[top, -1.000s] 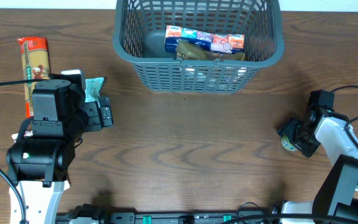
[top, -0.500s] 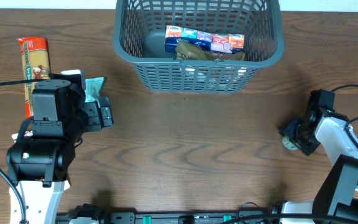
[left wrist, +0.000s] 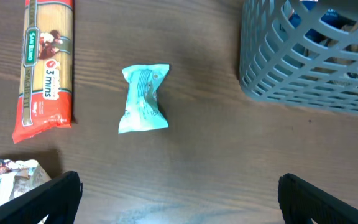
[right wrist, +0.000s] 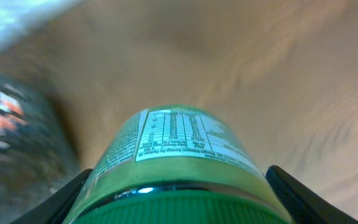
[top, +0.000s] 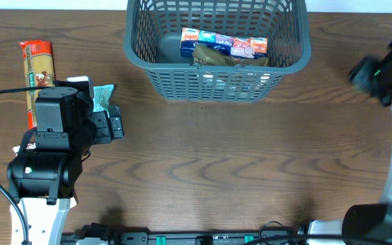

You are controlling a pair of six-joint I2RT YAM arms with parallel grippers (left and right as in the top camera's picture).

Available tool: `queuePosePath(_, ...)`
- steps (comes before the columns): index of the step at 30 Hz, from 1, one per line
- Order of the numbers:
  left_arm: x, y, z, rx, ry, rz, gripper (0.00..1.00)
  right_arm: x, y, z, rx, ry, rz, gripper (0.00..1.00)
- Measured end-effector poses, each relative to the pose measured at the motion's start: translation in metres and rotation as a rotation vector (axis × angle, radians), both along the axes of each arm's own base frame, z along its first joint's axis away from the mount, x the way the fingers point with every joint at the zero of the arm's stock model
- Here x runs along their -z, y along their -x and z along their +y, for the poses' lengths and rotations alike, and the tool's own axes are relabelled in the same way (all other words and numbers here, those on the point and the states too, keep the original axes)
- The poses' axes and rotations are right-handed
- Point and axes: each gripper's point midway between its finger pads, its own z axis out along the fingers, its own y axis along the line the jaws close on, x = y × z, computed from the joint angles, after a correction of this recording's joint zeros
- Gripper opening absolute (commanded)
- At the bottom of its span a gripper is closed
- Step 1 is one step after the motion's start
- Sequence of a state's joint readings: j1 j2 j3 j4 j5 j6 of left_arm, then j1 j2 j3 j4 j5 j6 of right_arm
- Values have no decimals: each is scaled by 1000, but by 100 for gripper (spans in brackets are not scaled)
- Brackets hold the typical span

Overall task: Pack container
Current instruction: 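Lift the green-capped bottle into the basket and release it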

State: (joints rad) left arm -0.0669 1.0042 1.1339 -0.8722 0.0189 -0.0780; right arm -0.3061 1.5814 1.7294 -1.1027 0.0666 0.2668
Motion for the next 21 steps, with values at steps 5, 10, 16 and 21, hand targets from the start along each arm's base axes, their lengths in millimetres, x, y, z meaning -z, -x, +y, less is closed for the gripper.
queuePosePath(5,0,0,0,0,0,0,98,-99,-20,33,-235,161,-199,1)
queuePosePath(10,0,0,0,0,0,0,98,-149,-40,103,-551,323,-345,1)
queuePosePath(16,0,0,0,0,0,0,98,-154,-73,176,-787,400,-432,1)
queuePosePath(21,0,0,0,0,0,0,98,-98,-112,211,-896,374,-338,1)
